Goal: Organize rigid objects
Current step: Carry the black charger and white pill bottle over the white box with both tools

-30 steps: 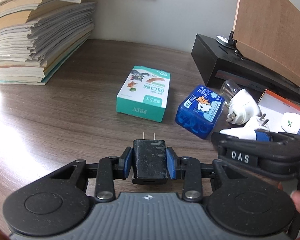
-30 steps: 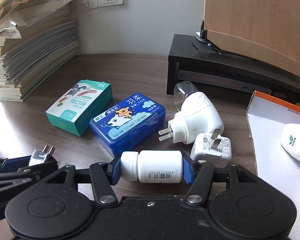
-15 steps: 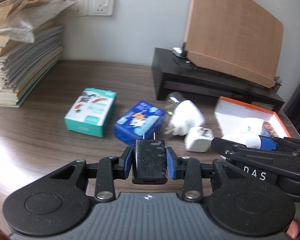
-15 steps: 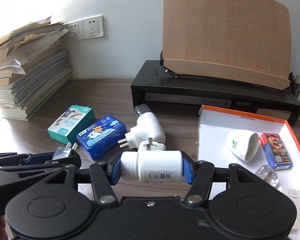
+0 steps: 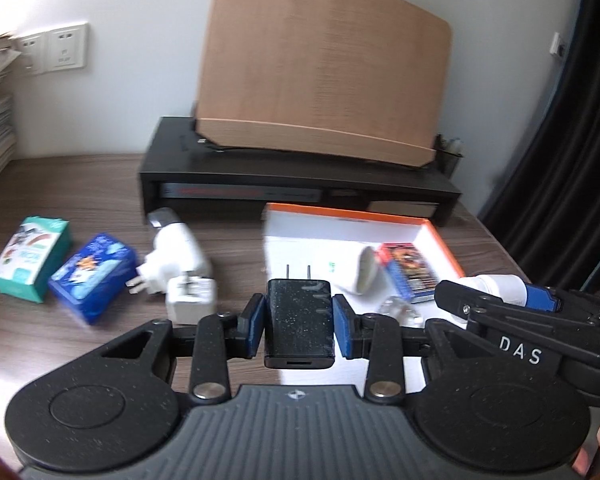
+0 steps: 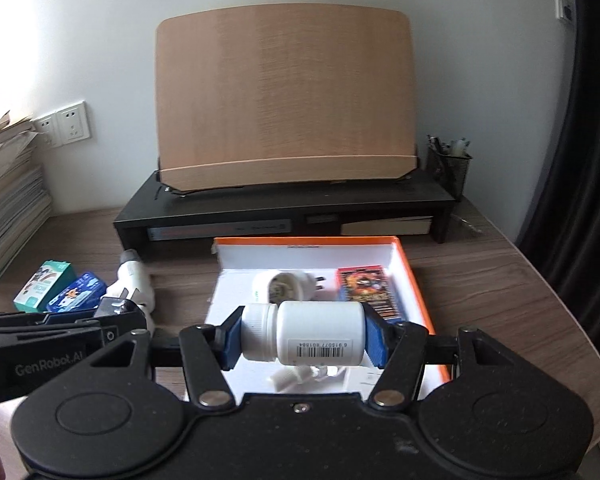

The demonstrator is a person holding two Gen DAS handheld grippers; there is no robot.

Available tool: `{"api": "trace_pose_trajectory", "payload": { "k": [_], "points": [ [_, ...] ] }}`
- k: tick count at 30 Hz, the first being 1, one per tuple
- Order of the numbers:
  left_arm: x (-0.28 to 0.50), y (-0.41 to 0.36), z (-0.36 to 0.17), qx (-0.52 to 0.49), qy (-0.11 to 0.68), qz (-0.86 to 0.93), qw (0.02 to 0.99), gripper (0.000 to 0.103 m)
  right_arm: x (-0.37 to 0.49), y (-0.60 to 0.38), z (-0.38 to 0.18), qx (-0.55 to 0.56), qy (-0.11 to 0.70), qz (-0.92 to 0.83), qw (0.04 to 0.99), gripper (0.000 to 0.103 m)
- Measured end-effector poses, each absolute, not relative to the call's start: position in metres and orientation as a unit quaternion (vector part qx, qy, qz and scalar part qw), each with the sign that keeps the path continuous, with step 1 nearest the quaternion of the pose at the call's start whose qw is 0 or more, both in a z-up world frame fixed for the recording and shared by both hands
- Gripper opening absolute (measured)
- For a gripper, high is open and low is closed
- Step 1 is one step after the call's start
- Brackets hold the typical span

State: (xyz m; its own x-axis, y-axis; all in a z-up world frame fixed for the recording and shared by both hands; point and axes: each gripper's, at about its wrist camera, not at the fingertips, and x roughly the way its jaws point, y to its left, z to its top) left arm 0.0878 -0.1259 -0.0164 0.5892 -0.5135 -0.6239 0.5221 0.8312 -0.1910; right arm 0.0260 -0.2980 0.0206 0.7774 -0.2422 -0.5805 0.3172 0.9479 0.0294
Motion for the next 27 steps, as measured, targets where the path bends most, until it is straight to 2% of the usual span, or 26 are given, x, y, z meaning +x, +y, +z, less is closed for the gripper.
{"api": "trace_pose_trajectory", "payload": {
  "k": [12, 27],
  "points": [
    [0.073, -0.181, -0.016, 0.031, 0.345, -0.311, 0.885, 0.037, -0.003, -0.356, 0.027, 0.088, 0.285, -0.176, 0.938, 0.07],
    [0.073, -0.182, -0.012, 0.039, 0.347, -0.289, 0.891, 0.037, 0.005, -0.367, 0.027, 0.096, 0.286, -0.155, 0.941, 0.07]
  ]
}}
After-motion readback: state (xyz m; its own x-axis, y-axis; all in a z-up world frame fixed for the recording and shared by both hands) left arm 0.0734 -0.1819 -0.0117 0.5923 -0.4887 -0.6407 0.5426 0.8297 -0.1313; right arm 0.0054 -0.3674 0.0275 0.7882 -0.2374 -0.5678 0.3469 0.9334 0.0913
